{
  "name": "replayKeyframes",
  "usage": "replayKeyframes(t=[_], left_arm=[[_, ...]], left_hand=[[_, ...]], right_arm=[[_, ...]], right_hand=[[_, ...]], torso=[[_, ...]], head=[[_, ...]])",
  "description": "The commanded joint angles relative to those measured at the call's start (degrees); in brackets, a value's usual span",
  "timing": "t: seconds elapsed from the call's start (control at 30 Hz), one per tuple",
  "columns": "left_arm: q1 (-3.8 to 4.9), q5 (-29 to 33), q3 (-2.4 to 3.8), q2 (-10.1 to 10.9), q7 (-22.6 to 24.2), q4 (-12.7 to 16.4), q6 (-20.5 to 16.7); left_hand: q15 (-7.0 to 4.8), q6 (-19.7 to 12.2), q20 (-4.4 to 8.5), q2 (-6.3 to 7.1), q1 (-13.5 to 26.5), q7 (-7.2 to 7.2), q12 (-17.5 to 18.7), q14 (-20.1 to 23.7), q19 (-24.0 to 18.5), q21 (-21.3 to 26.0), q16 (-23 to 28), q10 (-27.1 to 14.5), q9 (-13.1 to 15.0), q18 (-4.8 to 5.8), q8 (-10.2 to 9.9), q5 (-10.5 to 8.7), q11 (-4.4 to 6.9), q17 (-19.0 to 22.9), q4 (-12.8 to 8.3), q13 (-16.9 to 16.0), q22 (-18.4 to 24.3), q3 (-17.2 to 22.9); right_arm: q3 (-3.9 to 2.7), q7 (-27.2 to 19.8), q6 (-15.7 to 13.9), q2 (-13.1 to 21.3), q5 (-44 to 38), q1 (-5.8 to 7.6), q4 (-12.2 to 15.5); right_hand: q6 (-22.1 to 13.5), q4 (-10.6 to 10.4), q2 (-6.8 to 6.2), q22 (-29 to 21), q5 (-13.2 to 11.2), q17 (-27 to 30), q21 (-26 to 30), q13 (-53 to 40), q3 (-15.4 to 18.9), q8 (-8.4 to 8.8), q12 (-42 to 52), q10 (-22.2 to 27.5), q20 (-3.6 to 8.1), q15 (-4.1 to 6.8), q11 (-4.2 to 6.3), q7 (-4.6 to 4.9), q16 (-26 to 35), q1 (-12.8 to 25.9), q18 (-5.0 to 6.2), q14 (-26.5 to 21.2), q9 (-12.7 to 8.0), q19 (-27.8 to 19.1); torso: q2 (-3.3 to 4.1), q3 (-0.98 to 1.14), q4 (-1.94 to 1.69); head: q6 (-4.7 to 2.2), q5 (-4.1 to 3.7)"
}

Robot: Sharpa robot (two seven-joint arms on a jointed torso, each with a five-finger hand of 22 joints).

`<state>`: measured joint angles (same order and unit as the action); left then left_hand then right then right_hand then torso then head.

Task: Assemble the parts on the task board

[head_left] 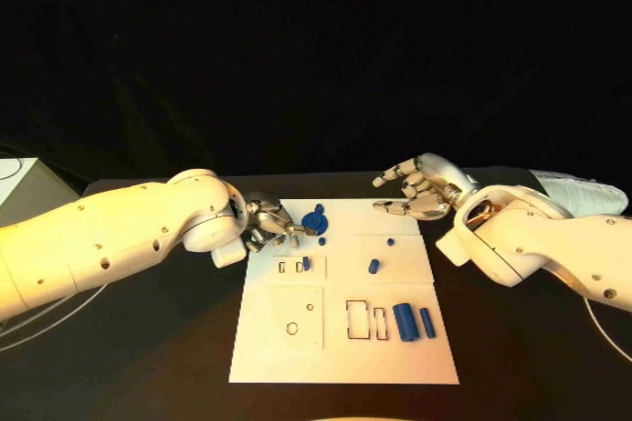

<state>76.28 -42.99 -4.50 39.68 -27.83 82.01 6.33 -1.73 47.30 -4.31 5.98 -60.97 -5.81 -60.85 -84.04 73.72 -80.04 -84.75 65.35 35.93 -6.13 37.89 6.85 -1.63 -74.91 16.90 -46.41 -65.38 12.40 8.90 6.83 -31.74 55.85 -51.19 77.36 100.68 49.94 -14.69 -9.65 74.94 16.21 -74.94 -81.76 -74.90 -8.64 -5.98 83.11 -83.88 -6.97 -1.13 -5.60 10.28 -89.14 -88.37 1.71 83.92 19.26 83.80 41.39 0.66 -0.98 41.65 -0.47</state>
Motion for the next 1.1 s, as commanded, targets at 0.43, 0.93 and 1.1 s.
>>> replayKeyframes(t=[0.43, 0.93, 1.1], left_arm=[[0.07, -5.97, -1.01, -3.89, -1.85, -2.88, 10.74], [-0.02, -6.32, -1.85, -4.51, -1.70, -3.92, 9.17], [-0.15, -6.32, -1.88, -4.78, -1.68, -4.07, 9.13]], left_hand=[[-0.08, -0.15, -0.15, -1.32, 1.13, 0.17, -0.21, -2.13, 0.34, -0.28, -0.30, 0.12, 1.04, 1.14, 0.33, 0.21, 0.07, -5.18, -0.08, 0.05, -0.19, -0.95], [-0.13, -0.19, -0.15, -1.94, 0.21, 0.28, -0.58, -2.20, 0.36, -0.35, -0.43, 0.12, 1.90, 1.16, 0.64, 0.75, 0.14, -5.47, -0.23, -0.34, -0.36, -1.02], [-0.15, -0.15, -0.15, -1.96, 0.06, 0.31, -0.67, -2.22, 0.41, -0.39, -0.47, 0.17, 2.03, 1.18, 0.71, 0.77, 0.16, -5.53, -0.24, -0.42, -0.45, -1.04]], right_arm=[[-0.13, -2.27, -4.58, -0.79, 14.30, 1.44, -4.16], [-0.15, -1.82, -4.27, -1.01, 14.42, 1.61, -4.90], [-0.14, -1.73, -4.14, -1.12, 14.40, 1.61, -4.94]], right_hand=[[-0.70, -0.08, -0.66, 8.98, 0.56, -11.79, 1.06, -8.53, -0.70, -0.12, -0.92, 0.67, 0.08, 0.06, 0.14, 0.19, 0.49, 0.23, 0.63, 5.19, -0.11, 1.36], [-0.71, -0.47, -0.61, 8.90, 0.57, -11.74, 1.23, -8.38, -0.97, -0.36, -1.07, 0.86, 0.03, 0.01, 0.09, 0.23, 0.52, 0.78, 0.66, 5.17, -0.06, 1.27], [-0.70, -0.53, -0.61, 8.87, 0.57, -11.70, 1.27, -8.40, -1.00, -0.40, -1.04, 0.83, 0.02, 0.00, 0.09, 0.23, 0.54, 0.87, 0.67, 5.16, -0.05, 1.25]], torso=[[0.15, -0.11, -0.07], [0.12, -0.23, 0.00], [0.13, -0.18, 0.01]], head=[[1.03, 0.74], [1.90, 0.69], [2.09, 0.76]])
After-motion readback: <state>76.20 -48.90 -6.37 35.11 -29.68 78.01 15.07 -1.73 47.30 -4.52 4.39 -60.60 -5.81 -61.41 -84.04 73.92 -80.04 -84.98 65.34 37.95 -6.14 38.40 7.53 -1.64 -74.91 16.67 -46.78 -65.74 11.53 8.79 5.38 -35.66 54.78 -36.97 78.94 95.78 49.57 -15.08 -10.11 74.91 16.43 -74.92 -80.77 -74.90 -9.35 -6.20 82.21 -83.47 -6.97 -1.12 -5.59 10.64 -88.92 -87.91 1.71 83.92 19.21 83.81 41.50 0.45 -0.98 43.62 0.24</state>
